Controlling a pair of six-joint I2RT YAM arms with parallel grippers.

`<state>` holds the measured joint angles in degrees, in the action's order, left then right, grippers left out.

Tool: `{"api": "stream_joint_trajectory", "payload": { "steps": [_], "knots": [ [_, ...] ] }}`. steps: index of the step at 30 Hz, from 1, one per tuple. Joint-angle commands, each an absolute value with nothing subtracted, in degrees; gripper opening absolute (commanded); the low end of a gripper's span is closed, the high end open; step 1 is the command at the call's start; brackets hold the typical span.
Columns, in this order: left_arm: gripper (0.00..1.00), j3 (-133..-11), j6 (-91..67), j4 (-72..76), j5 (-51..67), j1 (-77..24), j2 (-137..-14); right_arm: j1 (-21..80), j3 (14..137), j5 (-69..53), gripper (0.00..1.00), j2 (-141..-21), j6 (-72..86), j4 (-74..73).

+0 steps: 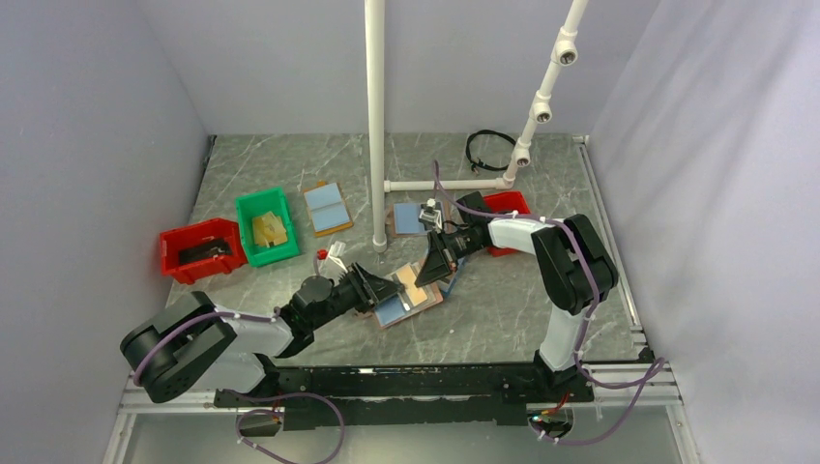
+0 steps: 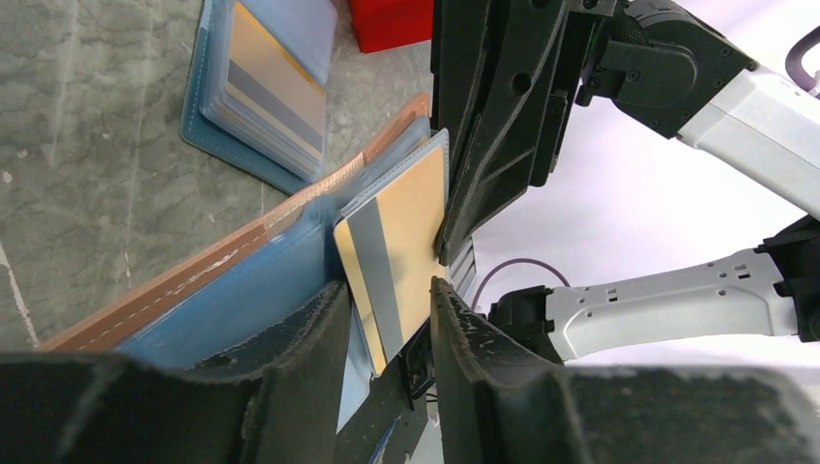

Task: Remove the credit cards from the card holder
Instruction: Remove the credit card from the card holder.

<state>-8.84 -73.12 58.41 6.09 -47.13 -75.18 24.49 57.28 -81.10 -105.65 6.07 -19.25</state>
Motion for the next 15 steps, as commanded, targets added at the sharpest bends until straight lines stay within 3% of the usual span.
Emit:
{"api": "stream_joint_trajectory", "payload": {
  "steps": [1,4,6,7,15],
  "knots": [
    [0.37,-10.2,-74.6,68.6,8.3,-48.6,-73.4,26.9,58.1,-80.3,0.0,-105.8,4.8,-17.1],
    [0.2,-10.7,-73.9,67.9,9.1,-48.7,-73.6,26.9,58.2,-80.3,0.0,-105.9,4.7,-17.2],
    [0.03,-10.8,-73.4,67.3,9.5,-48.7,-73.6,26.9,58.3,-80.2,0.0,-105.9,4.6,-17.4],
    [0.0,-10.7,-73.1,67.1,9.5,-48.6,-73.5,26.9,58.3,-80.1,0.0,-105.9,4.4,-17.6],
    [0.0,-9.3,-66.7,59.4,11.1,-48.5,-67.1,26.8,59.7,-78.6,0.0,-106.5,1.2,-20.9]
  ]
}}
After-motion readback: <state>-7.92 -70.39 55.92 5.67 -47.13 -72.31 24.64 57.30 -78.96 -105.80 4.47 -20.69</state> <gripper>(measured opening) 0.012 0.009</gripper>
